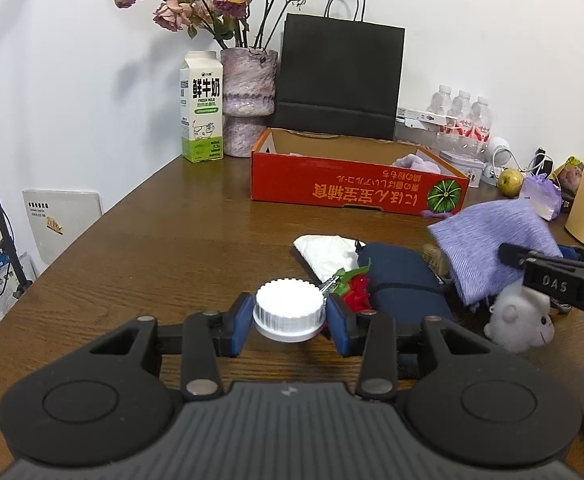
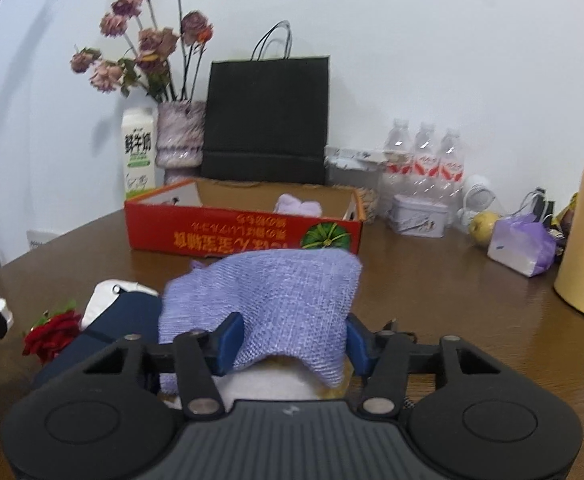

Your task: Organize objects

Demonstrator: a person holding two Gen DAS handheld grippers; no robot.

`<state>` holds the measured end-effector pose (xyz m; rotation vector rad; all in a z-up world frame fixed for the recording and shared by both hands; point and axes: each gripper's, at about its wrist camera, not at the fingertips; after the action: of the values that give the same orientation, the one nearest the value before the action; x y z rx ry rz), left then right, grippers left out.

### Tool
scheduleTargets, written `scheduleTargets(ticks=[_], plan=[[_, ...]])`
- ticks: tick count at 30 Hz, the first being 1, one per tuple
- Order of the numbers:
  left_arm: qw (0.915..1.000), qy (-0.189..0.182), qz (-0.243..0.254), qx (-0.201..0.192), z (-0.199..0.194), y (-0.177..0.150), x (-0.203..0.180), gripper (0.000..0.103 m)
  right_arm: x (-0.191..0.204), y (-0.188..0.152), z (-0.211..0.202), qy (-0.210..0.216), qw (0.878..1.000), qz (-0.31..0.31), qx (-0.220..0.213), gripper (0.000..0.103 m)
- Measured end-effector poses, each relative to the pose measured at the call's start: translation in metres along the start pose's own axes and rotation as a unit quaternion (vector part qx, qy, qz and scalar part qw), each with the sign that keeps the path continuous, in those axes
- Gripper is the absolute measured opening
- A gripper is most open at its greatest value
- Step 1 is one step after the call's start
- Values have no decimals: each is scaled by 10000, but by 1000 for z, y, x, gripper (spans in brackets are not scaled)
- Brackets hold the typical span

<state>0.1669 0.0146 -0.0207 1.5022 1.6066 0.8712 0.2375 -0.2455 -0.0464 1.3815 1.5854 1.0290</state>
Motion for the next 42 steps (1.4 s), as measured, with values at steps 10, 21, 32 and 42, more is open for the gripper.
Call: scheduleTargets(ticks=[10, 21, 32, 42], plan=[[10000, -32, -44, -28, -7, -3, 4, 41, -4, -4, -28, -53, 9979, 32, -650, 12], [9999, -61, -8, -128, -17, -5, 4, 41, -8, -15, -62, 230, 9948, 210, -969, 7], [9991, -183, 141, -365, -27, 10, -12, 41, -5, -13, -79, 696, 9919, 463, -961, 6], [9977, -318, 245, -544, -23, 33, -27, 41, 4, 1, -77, 853, 9911, 457, -912, 6]])
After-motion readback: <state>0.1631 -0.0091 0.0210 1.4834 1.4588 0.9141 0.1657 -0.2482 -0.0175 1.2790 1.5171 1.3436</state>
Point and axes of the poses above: each gripper's, at about its wrist camera, not at the fingertips, and z roughly the way its jaws point, x to its left, y to its top, and after that the axes turned 1 degree about -y, right-handed
